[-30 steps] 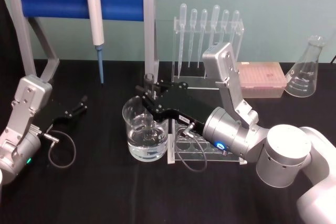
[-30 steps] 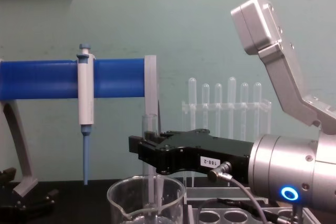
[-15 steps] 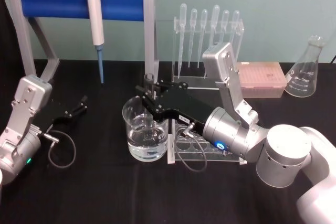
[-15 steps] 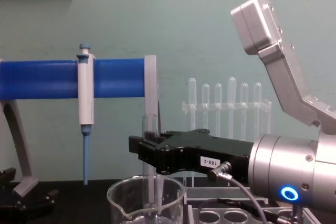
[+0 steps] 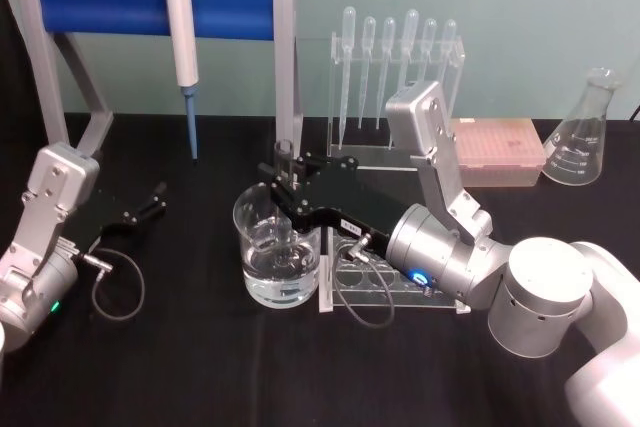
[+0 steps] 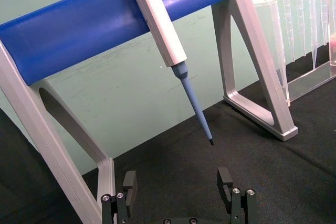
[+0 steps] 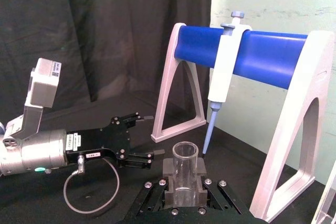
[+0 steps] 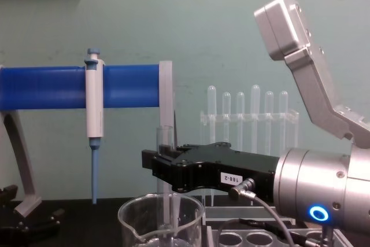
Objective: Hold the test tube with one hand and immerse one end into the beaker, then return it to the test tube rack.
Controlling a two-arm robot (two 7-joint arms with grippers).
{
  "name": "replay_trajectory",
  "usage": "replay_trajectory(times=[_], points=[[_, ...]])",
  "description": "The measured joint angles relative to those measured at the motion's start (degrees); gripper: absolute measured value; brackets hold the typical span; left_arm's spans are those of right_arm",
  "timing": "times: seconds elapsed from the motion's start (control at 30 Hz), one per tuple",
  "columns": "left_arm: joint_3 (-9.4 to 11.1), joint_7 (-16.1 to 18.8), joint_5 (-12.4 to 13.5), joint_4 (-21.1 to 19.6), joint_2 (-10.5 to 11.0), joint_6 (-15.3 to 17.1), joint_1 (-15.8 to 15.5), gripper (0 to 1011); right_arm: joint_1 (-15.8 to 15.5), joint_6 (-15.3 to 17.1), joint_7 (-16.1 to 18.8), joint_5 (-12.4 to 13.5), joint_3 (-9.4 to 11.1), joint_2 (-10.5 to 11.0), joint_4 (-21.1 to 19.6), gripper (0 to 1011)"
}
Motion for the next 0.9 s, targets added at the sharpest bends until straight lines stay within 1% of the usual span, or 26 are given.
replay_trajectory(times=[0.9], points=[[0.0, 0.0, 0.0, 0.0, 0.0, 0.0, 0.0, 1000, 0.0, 0.0, 0.0, 0.0, 0.0, 0.0, 0.0, 224]])
